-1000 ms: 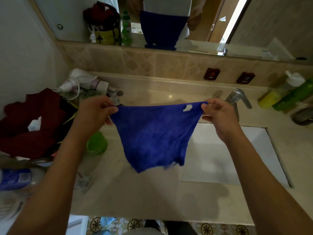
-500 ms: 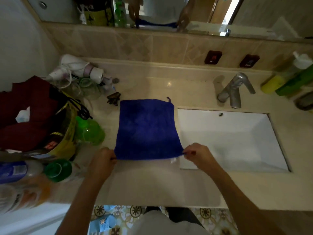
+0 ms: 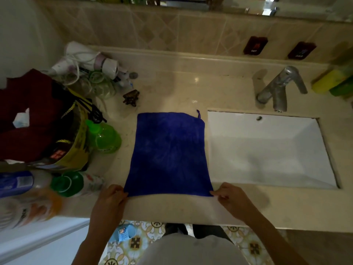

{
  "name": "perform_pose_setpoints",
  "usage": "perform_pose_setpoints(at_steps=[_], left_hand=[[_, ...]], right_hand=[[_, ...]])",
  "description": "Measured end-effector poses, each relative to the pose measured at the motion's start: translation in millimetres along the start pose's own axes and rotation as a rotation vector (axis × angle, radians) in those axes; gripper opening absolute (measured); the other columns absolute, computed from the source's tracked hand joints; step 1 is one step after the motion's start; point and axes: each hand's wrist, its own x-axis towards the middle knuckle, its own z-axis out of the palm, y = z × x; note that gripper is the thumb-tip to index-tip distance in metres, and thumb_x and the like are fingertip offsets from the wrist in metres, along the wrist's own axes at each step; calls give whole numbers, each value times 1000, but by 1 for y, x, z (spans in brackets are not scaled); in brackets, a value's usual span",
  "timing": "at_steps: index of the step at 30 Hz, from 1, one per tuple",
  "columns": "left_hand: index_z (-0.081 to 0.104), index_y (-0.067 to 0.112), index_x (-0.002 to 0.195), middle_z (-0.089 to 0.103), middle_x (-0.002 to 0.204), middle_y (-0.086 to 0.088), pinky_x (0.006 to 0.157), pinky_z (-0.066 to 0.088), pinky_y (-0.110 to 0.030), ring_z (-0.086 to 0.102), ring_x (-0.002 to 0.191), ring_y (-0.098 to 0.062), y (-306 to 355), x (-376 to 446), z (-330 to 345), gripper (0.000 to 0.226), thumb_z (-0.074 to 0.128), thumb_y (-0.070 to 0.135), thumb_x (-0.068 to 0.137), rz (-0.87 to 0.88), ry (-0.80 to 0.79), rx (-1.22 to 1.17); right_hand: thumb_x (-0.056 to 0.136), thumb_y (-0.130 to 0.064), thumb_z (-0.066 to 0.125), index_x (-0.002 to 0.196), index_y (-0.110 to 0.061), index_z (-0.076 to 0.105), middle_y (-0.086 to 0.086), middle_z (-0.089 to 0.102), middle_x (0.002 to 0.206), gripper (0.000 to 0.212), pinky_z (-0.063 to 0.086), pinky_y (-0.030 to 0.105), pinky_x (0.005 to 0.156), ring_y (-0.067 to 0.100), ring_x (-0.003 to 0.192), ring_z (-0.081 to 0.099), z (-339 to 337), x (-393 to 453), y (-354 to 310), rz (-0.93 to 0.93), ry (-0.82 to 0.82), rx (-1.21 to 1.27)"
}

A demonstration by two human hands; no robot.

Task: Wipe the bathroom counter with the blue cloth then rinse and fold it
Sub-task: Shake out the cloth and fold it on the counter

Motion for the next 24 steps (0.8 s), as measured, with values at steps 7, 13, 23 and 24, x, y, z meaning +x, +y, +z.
perform_pose_setpoints(at_steps=[7, 13, 23, 24], left_hand=[[71, 9, 109, 62, 112, -11, 74, 49, -35, 63, 81, -26, 22, 43, -36, 22, 68, 13, 87, -204, -10, -87], [69, 3, 102, 69, 89, -15, 71, 51, -38, 65, 78, -29, 84, 172, -59, 18, 53, 2, 93, -52, 115, -221], [51, 7, 106, 51, 113, -18, 68, 45, -41, 57, 93, -33, 65, 276, -59, 17, 50, 1, 89, -142, -79, 243], [51, 6, 106, 51, 114, -18, 66, 44, -40, 57, 93, -33, 63, 280, -59, 17, 50, 2, 90, -146, -87, 247]], right_hand=[[96, 2, 53, 97, -23, 74, 1, 72, 78, 33, 48, 20, 56, 8, 61, 62, -81, 49, -25, 239, 92, 496], [98, -11, 55, 109, -8, 69, 11, 71, 100, 18, 54, 29, 71, 20, 83, 66, -111, 169, -58, 282, 328, 419], [90, -15, 66, 98, -1, 61, 10, 59, 87, 17, 43, 31, 67, 25, 83, 58, -116, 230, -77, 290, 112, 80], [91, -16, 64, 99, -1, 59, 10, 59, 89, 18, 42, 32, 68, 25, 84, 57, -116, 231, -76, 282, 127, 95]])
